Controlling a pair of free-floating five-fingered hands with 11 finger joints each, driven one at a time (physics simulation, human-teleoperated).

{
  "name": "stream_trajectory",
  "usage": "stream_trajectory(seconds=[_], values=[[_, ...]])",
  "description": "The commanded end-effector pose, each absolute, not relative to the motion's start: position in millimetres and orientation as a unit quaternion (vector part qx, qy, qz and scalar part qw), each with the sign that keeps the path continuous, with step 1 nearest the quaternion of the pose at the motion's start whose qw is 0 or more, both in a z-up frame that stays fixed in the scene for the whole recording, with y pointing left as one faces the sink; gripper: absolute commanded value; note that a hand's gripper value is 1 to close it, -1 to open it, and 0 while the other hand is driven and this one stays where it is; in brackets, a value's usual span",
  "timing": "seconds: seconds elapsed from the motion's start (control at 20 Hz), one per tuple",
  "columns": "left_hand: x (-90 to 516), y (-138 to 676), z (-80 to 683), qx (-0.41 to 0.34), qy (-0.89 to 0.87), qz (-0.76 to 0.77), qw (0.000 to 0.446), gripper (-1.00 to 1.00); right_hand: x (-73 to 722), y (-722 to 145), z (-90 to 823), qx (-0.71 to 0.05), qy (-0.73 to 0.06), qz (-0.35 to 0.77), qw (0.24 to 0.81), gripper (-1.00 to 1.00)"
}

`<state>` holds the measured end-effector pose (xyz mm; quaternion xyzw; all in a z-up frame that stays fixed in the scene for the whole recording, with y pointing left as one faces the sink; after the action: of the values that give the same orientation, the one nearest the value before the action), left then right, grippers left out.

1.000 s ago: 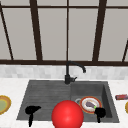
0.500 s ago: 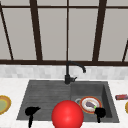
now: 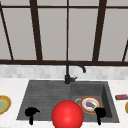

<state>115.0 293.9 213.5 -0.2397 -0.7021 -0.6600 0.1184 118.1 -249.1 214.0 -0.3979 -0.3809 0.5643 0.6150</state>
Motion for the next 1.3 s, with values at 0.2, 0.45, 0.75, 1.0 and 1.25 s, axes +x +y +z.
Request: stream_trajectory(seconds=[0.2,0.45,0.75,1.0,1.25], values=[[115.1,293.7,213.2,-0.235,-0.704,-0.659,0.117,0.0,120.3,-251.3,217.1,-0.367,-0.446,0.598,0.555,-1.0],[115.3,293.5,212.9,-0.232,-0.706,-0.659,0.117,0.0,125.7,-249.6,215.9,-0.389,-0.495,0.575,0.523,-1.0],[115.4,293.3,212.7,-0.23,-0.707,-0.658,0.116,0.0,153.6,-235.4,216.1,-0.427,-0.526,0.537,0.502,-1.0],[115.5,293.2,212.7,-0.229,-0.708,-0.658,0.116,0.0,186.7,-223.4,216.0,-0.454,-0.542,0.518,0.481,-1.0],[115.5,293.2,212.6,-0.228,-0.708,-0.658,0.116,0.0,228.4,-207.8,208.2,-0.46,-0.545,0.514,0.477,-1.0]])
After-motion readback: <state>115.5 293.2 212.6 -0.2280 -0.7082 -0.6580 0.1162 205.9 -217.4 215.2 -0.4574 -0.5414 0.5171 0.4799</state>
